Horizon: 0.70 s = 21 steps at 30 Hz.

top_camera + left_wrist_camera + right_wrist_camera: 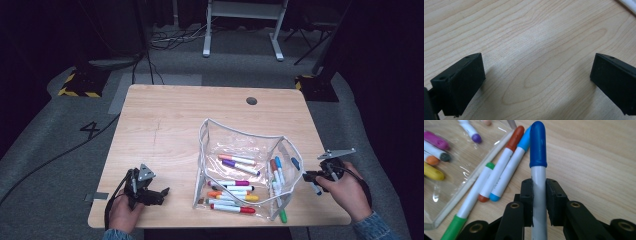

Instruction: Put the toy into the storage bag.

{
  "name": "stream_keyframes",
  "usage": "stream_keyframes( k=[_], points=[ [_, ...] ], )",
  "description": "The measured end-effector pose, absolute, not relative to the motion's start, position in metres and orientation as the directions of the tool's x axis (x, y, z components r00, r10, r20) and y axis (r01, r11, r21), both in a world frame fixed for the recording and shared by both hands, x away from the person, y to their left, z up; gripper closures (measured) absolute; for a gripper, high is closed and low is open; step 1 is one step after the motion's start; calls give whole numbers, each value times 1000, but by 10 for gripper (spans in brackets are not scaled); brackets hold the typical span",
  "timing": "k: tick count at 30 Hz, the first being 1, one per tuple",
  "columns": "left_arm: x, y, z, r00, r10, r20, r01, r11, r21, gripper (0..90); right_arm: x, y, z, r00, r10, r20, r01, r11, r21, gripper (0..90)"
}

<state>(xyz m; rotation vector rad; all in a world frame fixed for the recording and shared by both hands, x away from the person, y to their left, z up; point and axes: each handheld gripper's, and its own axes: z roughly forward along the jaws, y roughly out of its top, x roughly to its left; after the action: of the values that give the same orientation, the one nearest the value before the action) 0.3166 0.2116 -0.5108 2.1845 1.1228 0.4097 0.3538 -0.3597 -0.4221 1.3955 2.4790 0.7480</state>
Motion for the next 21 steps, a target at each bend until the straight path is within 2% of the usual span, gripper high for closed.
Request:
stream_keyframes(
  k=[10,21],
  points=[
    [317,212,-511,587,810,-14,610,-430,665,0,346,-355,-369,-569,817,97,708,426,563,768],
    [317,212,-511,588,809,-13,610,-433,664,0,344,-342,-305,-630,775,53,626,466,626,768]
  ],
)
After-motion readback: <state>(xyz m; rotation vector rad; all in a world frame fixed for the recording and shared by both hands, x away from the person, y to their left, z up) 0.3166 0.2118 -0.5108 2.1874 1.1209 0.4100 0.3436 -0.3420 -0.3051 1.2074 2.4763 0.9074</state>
